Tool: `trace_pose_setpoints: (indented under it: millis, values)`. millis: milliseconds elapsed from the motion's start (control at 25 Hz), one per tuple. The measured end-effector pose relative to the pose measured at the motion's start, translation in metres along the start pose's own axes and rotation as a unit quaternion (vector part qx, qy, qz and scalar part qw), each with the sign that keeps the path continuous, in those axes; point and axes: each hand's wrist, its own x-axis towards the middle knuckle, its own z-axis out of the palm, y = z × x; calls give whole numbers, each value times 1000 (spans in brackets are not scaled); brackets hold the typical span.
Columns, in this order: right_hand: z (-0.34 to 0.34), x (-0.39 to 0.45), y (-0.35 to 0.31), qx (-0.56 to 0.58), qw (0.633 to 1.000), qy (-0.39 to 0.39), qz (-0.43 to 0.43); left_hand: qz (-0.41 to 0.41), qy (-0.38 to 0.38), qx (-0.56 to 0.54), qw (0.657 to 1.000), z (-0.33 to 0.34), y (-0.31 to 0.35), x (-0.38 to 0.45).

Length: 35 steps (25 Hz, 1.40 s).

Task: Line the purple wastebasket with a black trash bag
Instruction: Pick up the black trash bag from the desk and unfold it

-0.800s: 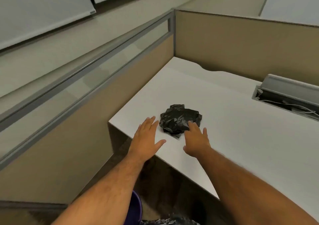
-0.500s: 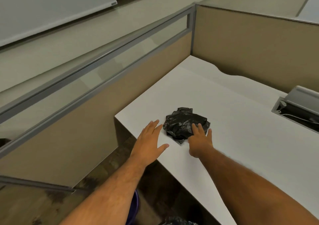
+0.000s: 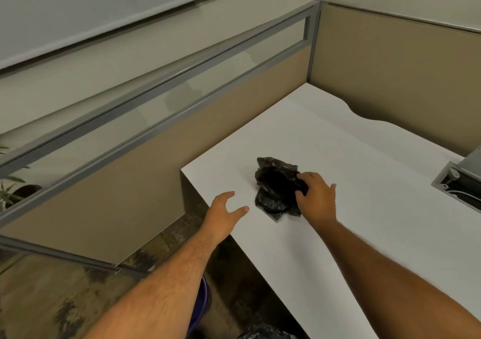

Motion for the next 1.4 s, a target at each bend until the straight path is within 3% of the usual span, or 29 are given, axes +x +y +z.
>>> trace_pose_setpoints:
  millis: [80, 160, 320, 440, 560, 640, 720, 800, 880, 1040, 1080, 1160, 1240, 1320, 1400]
  values:
    - [-18, 4, -10, 133, 988, 75, 14, -27, 3, -62, 998, 2, 7, 3]
    - [-36, 5, -22, 280, 953, 93, 62, -37, -3, -96, 995, 5, 15, 6]
    - [-62, 5, -43, 526, 827, 90, 176, -54, -19, -135, 989, 12, 29, 4]
    - [-70, 0, -48, 669, 715, -1, 202, -56, -37, -152, 986, 13, 34, 1]
    - [-69, -14, -53, 743, 636, -102, 182, -63, -69, -209, 973, 9, 35, 1]
    - [-64, -21, -55, 764, 602, -128, 197, -70, -118, -280, 950, 8, 33, -1]
    - [-58, -29, -58, 763, 594, -146, 209, -65, -155, -324, 931, 9, 30, -3]
    - [-51, -35, -63, 750, 606, -150, 220, -47, -164, -352, 920, 8, 29, -4]
    - [-46, -41, -68, 705, 658, -130, 230, -39, -135, -368, 919, 1, 31, -4]
    - [-27, -60, -83, 477, 839, 2, 263, -47, -27, -312, 949, -28, 34, -1]
    - [-21, -68, -90, 408, 878, 42, 246, -37, -12, -292, 956, -39, 33, -1]
    - [-9, -86, -108, 263, 954, 86, 114, 0, -17, -265, 964, -58, 31, 1]
    - [5, -99, -130, 186, 982, 40, -11, 34, -38, -241, 969, -77, 30, 1]
    - [20, -109, -150, 178, 983, -47, -22, 53, -70, -227, 970, -91, 29, 1]
    - [35, -118, -162, 194, 980, -51, 11, 81, -101, -215, 968, -107, 25, -2]
